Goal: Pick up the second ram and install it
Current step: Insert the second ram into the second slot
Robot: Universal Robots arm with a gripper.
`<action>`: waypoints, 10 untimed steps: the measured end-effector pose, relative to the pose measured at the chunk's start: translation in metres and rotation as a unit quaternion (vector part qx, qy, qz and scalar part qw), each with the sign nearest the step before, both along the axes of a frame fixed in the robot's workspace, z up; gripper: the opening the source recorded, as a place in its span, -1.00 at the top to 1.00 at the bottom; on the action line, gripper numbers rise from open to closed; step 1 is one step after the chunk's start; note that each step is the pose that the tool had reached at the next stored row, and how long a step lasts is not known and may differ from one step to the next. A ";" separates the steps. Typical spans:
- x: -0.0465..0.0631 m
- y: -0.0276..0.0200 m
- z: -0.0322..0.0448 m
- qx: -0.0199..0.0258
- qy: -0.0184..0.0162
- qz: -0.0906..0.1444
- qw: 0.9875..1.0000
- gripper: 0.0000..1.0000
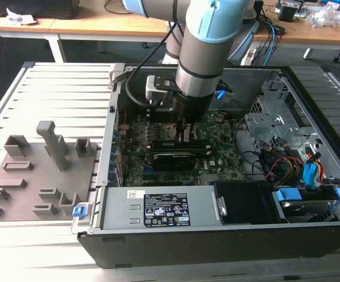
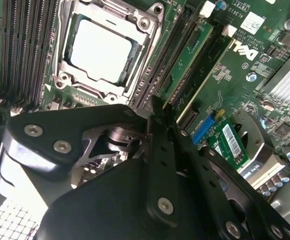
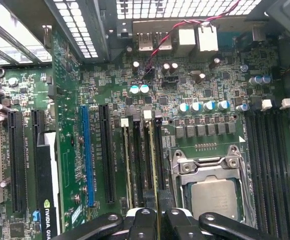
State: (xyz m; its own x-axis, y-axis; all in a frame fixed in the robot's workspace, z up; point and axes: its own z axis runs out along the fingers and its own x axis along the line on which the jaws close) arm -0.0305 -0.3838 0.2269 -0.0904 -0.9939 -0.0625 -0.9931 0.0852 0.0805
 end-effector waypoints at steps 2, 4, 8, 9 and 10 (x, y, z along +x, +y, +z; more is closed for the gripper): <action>-0.001 0.0000 -0.0016 0.000 0.000 0.000 1.000 0.73; -0.001 0.0000 -0.0025 0.000 0.000 0.000 1.000 0.73; 0.000 0.0000 -0.0028 0.000 0.000 0.000 1.000 0.73; 0.000 0.0000 -0.0028 0.000 0.000 0.000 1.000 0.73; 0.000 0.0000 -0.0028 0.000 0.000 0.000 1.000 0.73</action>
